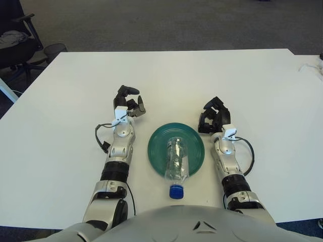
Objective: Put the bottle into the plate.
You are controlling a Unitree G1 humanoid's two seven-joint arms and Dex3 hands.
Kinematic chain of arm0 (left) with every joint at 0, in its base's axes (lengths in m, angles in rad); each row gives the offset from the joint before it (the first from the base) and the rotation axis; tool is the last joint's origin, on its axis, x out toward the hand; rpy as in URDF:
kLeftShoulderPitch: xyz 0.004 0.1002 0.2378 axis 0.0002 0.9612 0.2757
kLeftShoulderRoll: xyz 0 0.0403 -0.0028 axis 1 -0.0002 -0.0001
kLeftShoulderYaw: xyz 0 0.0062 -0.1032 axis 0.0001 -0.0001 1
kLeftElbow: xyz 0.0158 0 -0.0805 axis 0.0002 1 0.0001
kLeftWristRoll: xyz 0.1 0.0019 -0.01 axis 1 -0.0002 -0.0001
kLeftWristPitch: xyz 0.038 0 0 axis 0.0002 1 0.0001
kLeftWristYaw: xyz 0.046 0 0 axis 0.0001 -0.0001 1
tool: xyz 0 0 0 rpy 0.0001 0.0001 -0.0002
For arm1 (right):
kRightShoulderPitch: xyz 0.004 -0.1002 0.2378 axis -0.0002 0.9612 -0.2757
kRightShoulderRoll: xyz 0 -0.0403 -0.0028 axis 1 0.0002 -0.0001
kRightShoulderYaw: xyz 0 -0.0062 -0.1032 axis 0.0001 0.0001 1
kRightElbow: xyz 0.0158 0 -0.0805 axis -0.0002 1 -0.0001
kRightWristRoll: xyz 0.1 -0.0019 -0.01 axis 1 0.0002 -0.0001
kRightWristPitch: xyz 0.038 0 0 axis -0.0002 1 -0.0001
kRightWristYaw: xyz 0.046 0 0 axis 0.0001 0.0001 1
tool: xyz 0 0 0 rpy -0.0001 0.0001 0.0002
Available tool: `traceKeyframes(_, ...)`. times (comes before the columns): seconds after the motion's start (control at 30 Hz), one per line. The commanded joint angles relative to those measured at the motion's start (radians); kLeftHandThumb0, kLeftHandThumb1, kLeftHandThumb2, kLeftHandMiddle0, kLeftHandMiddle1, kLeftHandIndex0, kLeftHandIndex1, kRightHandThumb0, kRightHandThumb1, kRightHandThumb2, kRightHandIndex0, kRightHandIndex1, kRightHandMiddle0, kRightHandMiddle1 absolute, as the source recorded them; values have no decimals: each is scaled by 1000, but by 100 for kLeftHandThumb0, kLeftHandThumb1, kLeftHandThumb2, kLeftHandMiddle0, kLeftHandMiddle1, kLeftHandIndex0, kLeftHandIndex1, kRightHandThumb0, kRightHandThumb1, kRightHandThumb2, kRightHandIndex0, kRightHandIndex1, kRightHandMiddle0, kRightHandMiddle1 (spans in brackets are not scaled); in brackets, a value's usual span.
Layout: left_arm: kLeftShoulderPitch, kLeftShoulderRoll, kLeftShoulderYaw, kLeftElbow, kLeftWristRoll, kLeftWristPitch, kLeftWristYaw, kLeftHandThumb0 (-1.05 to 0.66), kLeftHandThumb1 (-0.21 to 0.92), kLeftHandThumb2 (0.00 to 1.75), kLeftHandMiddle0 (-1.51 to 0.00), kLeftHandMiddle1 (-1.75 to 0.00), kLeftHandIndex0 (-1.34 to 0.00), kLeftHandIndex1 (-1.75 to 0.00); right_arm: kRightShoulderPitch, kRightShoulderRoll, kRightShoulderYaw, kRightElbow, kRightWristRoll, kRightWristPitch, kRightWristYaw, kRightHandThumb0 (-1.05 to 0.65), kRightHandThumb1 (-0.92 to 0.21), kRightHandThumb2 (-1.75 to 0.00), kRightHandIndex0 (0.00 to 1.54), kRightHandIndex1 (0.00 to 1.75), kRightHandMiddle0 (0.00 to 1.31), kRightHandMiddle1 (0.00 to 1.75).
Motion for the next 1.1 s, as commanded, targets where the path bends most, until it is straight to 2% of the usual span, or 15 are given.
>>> traceKeyframes(0.0,12,7,5,20,0,-26,-8,-52,19,147,-123,-175,-71,-175,56,3,-6,27,4,76,-3,0,-2,-162,86,164,61,175)
traceKeyframes(0.57,33,-1,-3,40,11,-68,-6,-51,20,146,-121,-175,-70,-175,65,-2,-6,-10,-5,117,-13,0,-3,-161,86,163,61,175)
traceKeyframes(0.9,74,15,-39,27,35,-18,-40,-50,23,142,-120,-175,-67,-175,71,-4,-8,-34,-17,148,-19,0,-3,-161,86,163,61,175)
traceKeyframes(1.07,82,37,-43,140,16,-113,-99,-49,26,139,-119,-175,-65,-175,78,-3,-9,-66,-19,189,-25,0,-3,-160,87,161,61,175)
